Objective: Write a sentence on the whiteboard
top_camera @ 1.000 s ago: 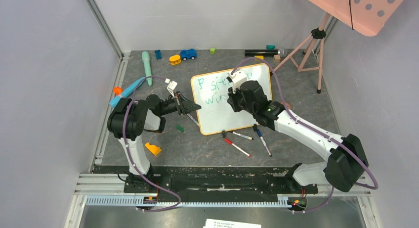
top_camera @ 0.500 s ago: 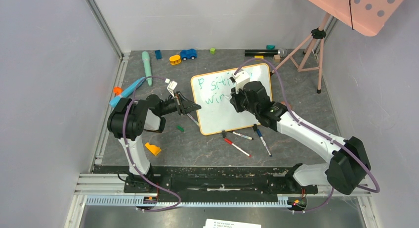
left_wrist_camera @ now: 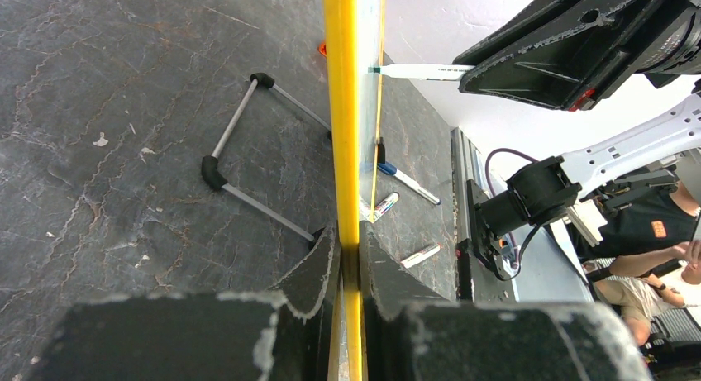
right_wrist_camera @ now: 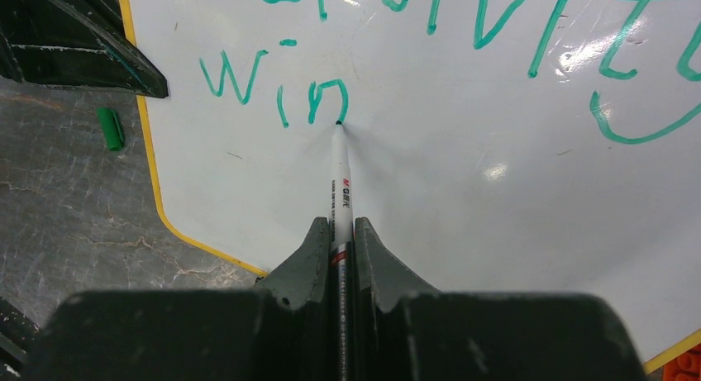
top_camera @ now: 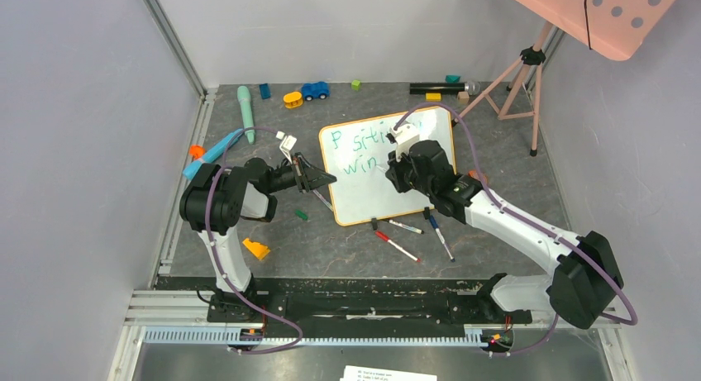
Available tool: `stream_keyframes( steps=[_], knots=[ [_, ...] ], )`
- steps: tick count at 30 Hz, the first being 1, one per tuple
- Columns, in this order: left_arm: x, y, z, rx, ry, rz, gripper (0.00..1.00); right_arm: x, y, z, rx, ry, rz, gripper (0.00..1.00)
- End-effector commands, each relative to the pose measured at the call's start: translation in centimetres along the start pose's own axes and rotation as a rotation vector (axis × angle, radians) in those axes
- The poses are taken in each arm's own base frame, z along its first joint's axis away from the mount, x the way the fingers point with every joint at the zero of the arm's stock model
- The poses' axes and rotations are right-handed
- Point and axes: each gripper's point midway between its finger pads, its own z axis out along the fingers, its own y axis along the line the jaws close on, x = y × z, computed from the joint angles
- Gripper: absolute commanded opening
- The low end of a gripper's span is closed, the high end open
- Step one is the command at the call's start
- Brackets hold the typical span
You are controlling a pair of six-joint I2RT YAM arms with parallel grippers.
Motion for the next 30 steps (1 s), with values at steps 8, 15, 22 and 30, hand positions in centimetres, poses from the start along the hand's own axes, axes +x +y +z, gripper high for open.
stream_keyframes(
  steps=[8,15,22,30],
  knots=[
    [-0.6,-1.3,-0.2,0.05,0.0,0.091,0.02,-2.9,-0.4,-1.8,0.009,-0.065,0.019,0.0],
    [-0.6,-1.3,-0.3,0.048,-0.001,0.089,0.02,-4.5,-0.7,-2.7,0.016,-0.108,0.024,0.0],
    [-0.6,-1.5,-0.3,0.05,-0.001,0.095,0.02,-5.1,-1.2,-2.2,0.039,-0.112,0.019,0.0],
    [-0.6,-1.4,-0.3,0.05,0.0,0.093,0.02,-4.8,-2.1,-1.5,0.074,-0.095,0.018,0.0]
  ],
)
